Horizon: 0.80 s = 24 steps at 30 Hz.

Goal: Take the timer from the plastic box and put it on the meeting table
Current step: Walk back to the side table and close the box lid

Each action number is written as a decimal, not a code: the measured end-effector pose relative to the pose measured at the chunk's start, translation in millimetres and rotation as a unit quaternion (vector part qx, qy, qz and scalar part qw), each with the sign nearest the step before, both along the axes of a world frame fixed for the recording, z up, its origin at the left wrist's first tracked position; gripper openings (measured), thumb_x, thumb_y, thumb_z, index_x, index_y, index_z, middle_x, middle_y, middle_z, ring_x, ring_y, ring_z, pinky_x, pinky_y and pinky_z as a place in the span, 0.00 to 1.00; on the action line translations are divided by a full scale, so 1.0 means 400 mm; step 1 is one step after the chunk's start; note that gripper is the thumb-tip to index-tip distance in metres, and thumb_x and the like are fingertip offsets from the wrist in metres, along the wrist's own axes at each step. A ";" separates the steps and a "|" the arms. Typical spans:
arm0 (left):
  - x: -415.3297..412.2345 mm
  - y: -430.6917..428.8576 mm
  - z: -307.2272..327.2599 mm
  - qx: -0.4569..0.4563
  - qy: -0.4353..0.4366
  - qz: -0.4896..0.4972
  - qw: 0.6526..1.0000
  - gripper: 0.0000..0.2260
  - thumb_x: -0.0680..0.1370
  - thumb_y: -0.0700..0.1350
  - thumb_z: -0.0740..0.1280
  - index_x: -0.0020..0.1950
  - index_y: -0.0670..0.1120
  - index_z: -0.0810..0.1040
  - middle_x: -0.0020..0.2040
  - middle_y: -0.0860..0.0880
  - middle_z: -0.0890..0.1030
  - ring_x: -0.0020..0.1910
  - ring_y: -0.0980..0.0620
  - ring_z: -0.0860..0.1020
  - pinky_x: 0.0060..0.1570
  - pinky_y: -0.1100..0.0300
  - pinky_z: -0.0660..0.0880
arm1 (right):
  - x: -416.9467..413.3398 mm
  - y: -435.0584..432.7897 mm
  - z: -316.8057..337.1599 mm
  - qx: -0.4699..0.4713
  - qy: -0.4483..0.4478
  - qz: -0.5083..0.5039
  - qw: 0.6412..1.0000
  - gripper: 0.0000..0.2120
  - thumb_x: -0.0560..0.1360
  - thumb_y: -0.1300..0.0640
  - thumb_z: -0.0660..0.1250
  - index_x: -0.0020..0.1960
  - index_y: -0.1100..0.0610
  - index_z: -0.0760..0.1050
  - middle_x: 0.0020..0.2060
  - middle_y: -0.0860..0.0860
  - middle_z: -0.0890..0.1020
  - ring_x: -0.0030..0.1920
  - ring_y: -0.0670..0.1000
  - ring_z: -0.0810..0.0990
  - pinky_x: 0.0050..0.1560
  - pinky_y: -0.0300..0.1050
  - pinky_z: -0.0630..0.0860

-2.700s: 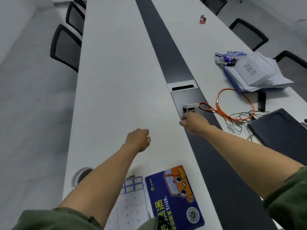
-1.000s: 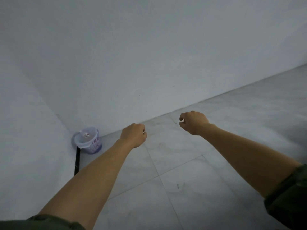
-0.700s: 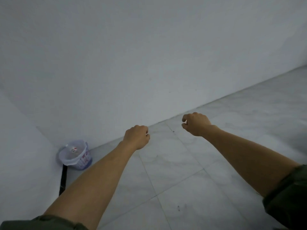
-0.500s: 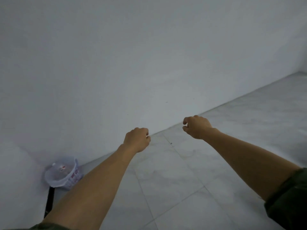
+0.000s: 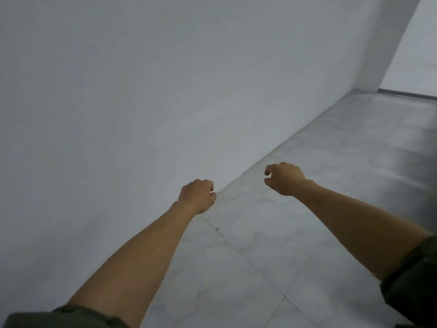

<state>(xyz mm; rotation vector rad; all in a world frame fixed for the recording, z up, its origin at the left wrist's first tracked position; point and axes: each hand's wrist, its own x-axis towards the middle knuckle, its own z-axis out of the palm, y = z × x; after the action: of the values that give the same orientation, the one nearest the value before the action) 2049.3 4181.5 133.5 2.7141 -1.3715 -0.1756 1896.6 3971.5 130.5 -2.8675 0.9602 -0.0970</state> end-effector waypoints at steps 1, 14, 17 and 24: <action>0.040 -0.045 0.008 0.006 -0.001 -0.012 1.000 0.14 0.80 0.50 0.58 0.61 0.46 0.76 0.56 0.44 0.80 0.54 0.43 0.78 0.49 0.54 0.72 | 0.022 -0.035 0.003 0.002 0.003 -0.013 1.000 0.17 0.77 0.48 0.61 0.63 0.51 0.75 0.55 0.51 0.82 0.56 0.56 0.79 0.53 0.48 0.73; 0.277 -0.865 -0.034 0.023 0.019 -0.193 0.981 0.14 0.80 0.51 0.59 0.60 0.46 0.77 0.54 0.44 0.80 0.52 0.43 0.79 0.45 0.56 0.71 | 0.090 -0.665 -0.061 0.023 0.023 -0.193 0.981 0.16 0.77 0.48 0.61 0.63 0.51 0.75 0.54 0.50 0.83 0.55 0.57 0.79 0.50 0.47 0.72; 0.291 -1.085 -0.046 0.025 0.012 -0.219 0.975 0.14 0.79 0.51 0.58 0.59 0.46 0.77 0.54 0.44 0.81 0.51 0.43 0.79 0.45 0.55 0.71 | 0.092 -0.865 -0.079 0.027 0.013 -0.226 0.974 0.17 0.77 0.48 0.61 0.63 0.51 0.74 0.55 0.51 0.82 0.56 0.57 0.79 0.50 0.47 0.72; 0.330 -1.579 0.014 0.001 -0.006 -0.257 0.966 0.14 0.80 0.50 0.58 0.58 0.45 0.77 0.53 0.44 0.81 0.51 0.43 0.79 0.43 0.56 0.70 | 0.107 -1.333 -0.014 0.014 0.003 -0.268 0.963 0.17 0.77 0.48 0.60 0.63 0.51 0.75 0.55 0.52 0.82 0.56 0.57 0.79 0.49 0.47 0.71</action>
<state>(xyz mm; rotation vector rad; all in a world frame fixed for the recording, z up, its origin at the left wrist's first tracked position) 2181.2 3549.8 139.1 2.3003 -2.0483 -0.1962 1939.5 3438.3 124.9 -2.5004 1.6939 -0.1196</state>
